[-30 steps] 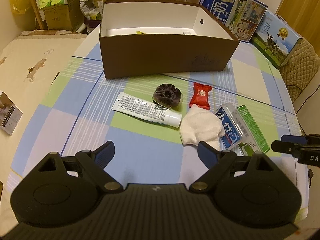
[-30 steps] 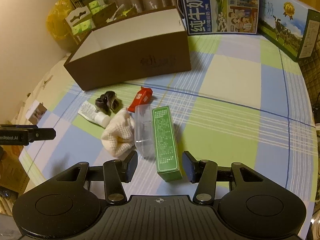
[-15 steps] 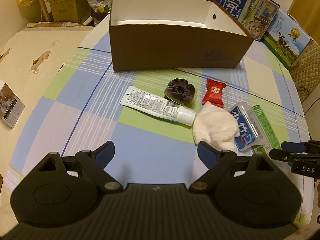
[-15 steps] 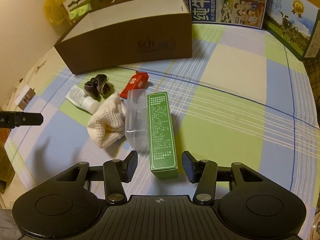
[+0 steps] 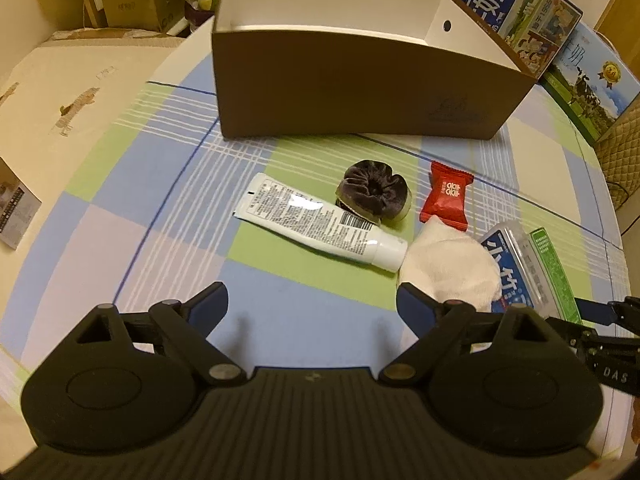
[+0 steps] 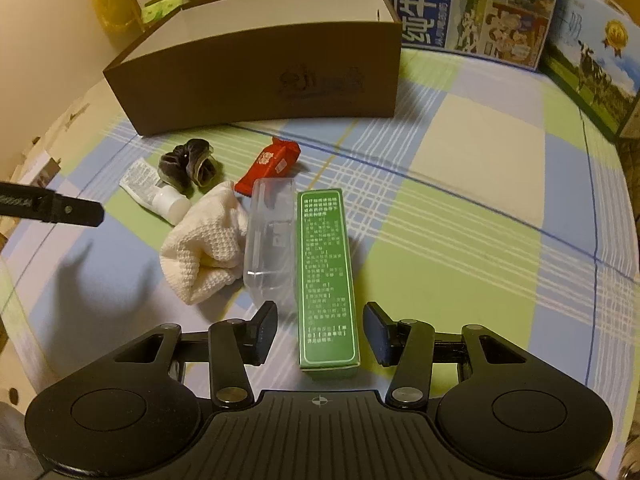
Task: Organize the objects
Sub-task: 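Grasp the green medicine box with the right tool while the left tool approaches the white tube, then grasp the white tube with the left tool while the right tool holds the green box, then carry the white tube and green box into the brown box and open both tools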
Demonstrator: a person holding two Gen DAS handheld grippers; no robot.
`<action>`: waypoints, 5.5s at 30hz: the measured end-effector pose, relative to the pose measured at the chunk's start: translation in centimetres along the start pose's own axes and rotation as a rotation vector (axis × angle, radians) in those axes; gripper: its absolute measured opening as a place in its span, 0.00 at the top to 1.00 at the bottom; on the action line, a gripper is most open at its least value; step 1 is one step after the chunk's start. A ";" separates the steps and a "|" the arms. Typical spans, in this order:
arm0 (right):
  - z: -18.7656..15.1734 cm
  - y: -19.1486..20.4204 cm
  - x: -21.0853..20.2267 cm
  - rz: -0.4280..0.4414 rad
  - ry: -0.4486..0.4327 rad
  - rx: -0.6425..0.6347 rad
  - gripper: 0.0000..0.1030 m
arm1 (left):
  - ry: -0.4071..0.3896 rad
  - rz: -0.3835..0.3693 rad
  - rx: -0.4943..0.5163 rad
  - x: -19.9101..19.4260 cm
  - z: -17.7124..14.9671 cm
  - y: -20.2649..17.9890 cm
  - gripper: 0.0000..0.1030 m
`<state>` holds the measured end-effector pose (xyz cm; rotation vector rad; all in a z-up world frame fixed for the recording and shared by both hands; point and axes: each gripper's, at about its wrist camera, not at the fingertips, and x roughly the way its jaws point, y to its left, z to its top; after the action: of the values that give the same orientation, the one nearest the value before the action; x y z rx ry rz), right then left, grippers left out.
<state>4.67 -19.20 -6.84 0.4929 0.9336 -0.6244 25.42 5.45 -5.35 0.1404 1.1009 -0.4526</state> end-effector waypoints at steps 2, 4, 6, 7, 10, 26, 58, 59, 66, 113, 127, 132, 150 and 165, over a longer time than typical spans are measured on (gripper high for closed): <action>0.1 0.1 0.1 -0.010 0.006 -0.017 0.73 | 0.006 0.000 -0.001 0.6 0.3 -0.1 0.14; 0.0 0.1 0.0 -0.024 0.007 -0.027 0.74 | 0.010 0.001 0.001 1.2 0.6 -0.3 0.14; -0.1 -0.2 0.0 -0.037 0.008 -0.018 0.74 | 0.011 0.002 0.008 1.7 1.0 -0.6 0.14; -0.1 -0.5 -0.1 -0.047 0.008 -0.007 0.74 | 0.011 0.003 0.012 2.0 1.2 -0.7 0.14; -0.2 -1.3 -0.3 -0.069 0.010 0.023 0.74 | 0.008 -0.001 0.019 2.8 2.0 -1.2 0.14; -1.1 -4.6 -1.7 -0.130 0.007 0.141 0.74 | 0.039 0.103 0.147 7.0 3.5 -3.3 0.13; -0.9 -4.6 -1.5 -0.137 0.019 0.139 0.73 | 0.039 0.088 0.145 6.1 3.0 5.2 0.64; -0.9 -4.6 -1.5 -0.137 0.019 0.139 0.73 | 0.043 0.084 0.148 5.9 2.8 5.2 0.65; -0.8 -4.7 -1.2 -0.133 0.026 0.150 0.73 | 0.069 0.052 0.192 4.5 0.7 5.1 0.66; 4.0 -3.8 -2.6 -0.031 -0.101 0.109 0.74 | -0.082 0.033 0.124 -1.8 2.3 3.9 0.67; 9.1 -1.4 -3.5 0.050 -0.190 0.053 0.73 | -0.202 -0.031 0.162 -4.9 6.3 2.1 0.67; 11.4 -0.7 -3.5 0.082 -0.220 0.042 0.73 | -0.245 -0.054 0.175 -6.0 8.1 1.7 0.67; 22.3 3.4 -0.9 0.172 -0.314 -0.026 0.73 | -0.352 -0.075 0.214 -6.4 17.8 0.9 0.67; 26.7 4.4 6.1 0.169 -0.266 0.010 0.74 | -0.121 -0.023 0.252 2.8 21.4 0.9 0.67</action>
<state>25.88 -34.72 2.05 0.4789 0.6300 -0.5270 44.58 -1.57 1.77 0.3180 0.9247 -0.6126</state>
